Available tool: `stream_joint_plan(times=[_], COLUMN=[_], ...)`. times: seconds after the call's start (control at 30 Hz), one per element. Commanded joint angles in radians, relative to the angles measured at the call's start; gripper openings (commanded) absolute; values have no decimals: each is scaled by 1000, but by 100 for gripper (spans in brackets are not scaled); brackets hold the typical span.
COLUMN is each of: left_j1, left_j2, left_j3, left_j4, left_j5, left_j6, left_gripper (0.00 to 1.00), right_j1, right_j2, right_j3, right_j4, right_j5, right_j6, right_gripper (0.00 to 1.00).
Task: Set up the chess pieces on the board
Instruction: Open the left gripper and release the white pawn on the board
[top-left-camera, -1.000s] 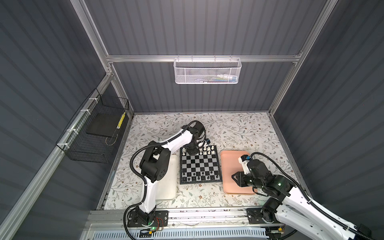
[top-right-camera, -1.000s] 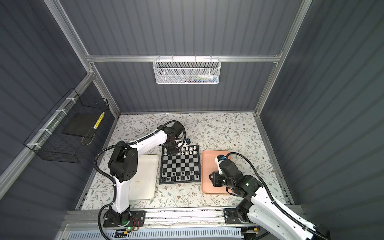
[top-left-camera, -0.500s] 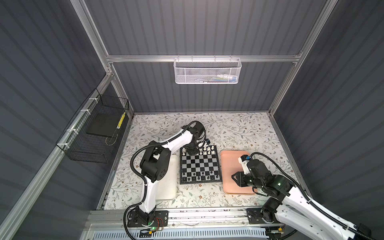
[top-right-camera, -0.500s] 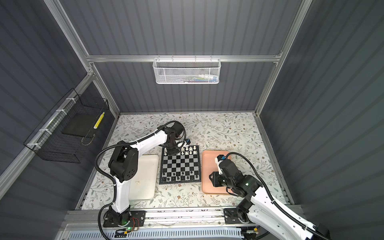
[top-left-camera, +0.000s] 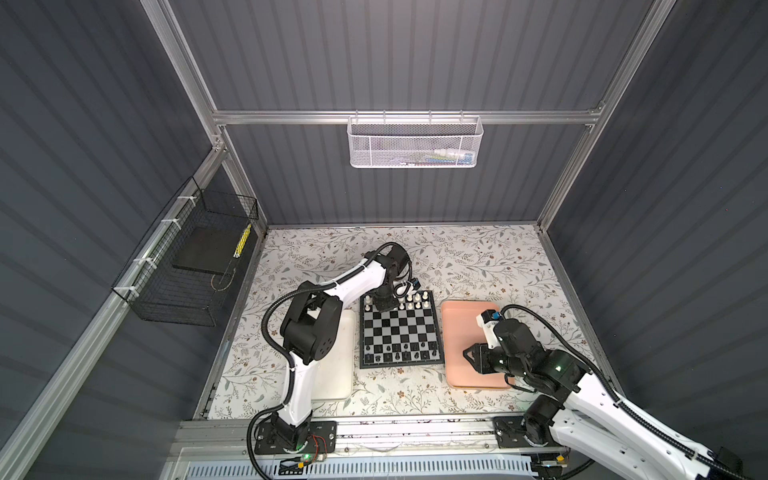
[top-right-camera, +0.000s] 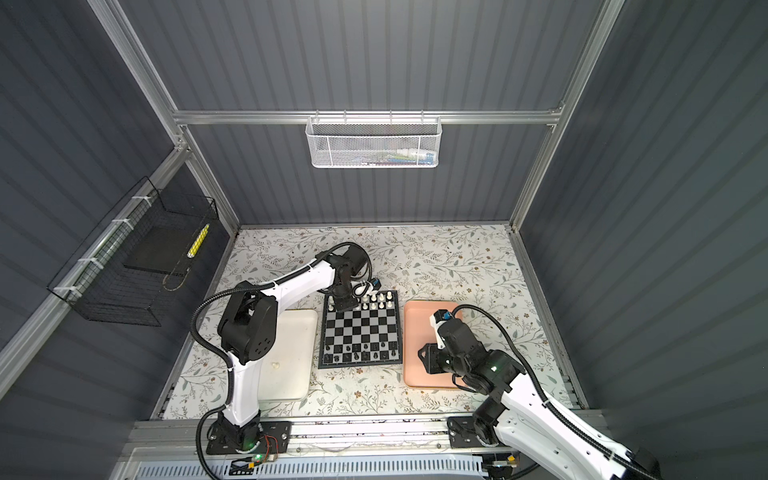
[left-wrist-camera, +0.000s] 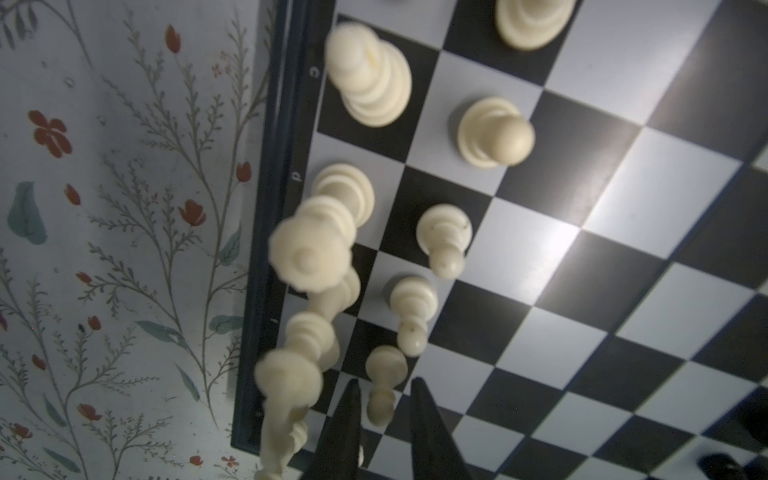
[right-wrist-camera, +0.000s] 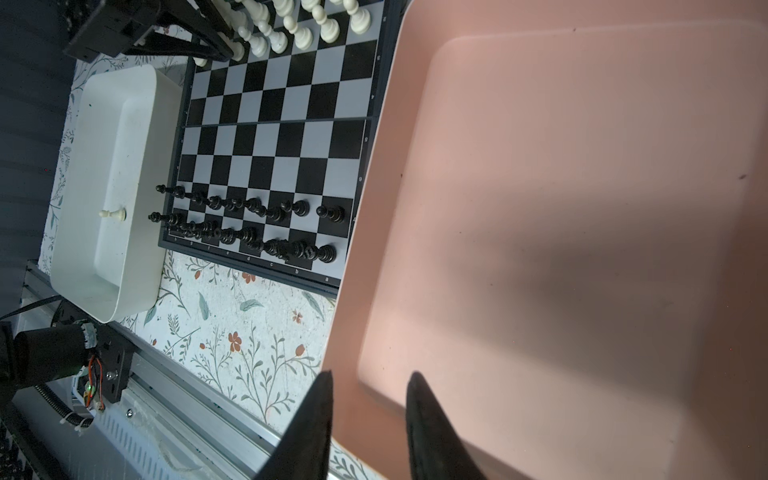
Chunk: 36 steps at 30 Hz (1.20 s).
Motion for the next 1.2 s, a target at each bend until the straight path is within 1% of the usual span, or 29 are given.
stream_joint_plan(times=[0.0,0.5,0.8,1.07,1.17], left_j1=[-6,-6,-6,-6,-5], left_j2=[8,-26,-43,-80,-90], left_j3=[15,0,0,-29,-38], left_j4=[-29,-43,-47,-41,-35], left_j5=[15,-1,4,-1,1], left_j6=[4,1,-8,-12,-25], left_gripper=[26,28,34,42,43], right_j1=[0,-1,-1,-1,-1], right_j2=[4,4,-1,-2,-2], right_j3=[-5,-5,-6,-7,-8], right_j4=[-6,-5,-4,-4,-4], right_j5=[4,2,4,4,4], right_j6=[-8,-7,-7,-5,-4], right_gripper=[33,34,34,34,34])
